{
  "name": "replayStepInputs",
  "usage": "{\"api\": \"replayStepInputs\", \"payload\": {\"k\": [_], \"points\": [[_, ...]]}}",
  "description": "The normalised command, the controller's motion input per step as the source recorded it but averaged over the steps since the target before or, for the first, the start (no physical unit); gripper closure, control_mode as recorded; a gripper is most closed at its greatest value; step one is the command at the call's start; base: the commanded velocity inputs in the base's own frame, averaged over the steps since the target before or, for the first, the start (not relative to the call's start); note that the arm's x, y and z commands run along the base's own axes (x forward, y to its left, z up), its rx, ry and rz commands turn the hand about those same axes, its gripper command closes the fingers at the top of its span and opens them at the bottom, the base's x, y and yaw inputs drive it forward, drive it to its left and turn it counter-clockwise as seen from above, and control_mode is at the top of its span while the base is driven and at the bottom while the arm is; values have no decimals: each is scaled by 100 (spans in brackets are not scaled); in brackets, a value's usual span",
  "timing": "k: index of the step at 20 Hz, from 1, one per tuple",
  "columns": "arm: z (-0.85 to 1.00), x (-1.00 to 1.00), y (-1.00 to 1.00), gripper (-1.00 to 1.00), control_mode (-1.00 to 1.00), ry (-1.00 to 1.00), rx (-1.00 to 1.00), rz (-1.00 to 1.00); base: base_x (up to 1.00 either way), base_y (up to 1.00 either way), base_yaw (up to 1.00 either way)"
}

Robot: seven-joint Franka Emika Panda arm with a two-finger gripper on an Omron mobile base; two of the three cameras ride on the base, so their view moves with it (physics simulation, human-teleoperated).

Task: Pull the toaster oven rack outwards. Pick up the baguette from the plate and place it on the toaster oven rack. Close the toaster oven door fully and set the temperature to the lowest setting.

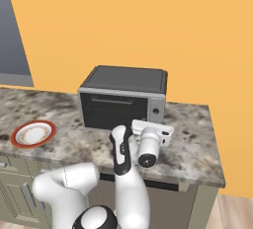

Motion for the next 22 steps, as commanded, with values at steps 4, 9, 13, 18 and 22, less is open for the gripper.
{"api": "replayStepInputs", "payload": {"k": [4,9,13,18,22], "points": [[1,0,1,-100,-100,-1,0,0,0,0,0],[0,0,0,-100,-100,0,0,0,0,0,0],[5,3,0,-100,-100,0,0,0,0,0,0],[10,3,0,-100,-100,0,0,-1,0,0,0],[8,0,0,-100,-100,0,0,0,0,0,0]]}}
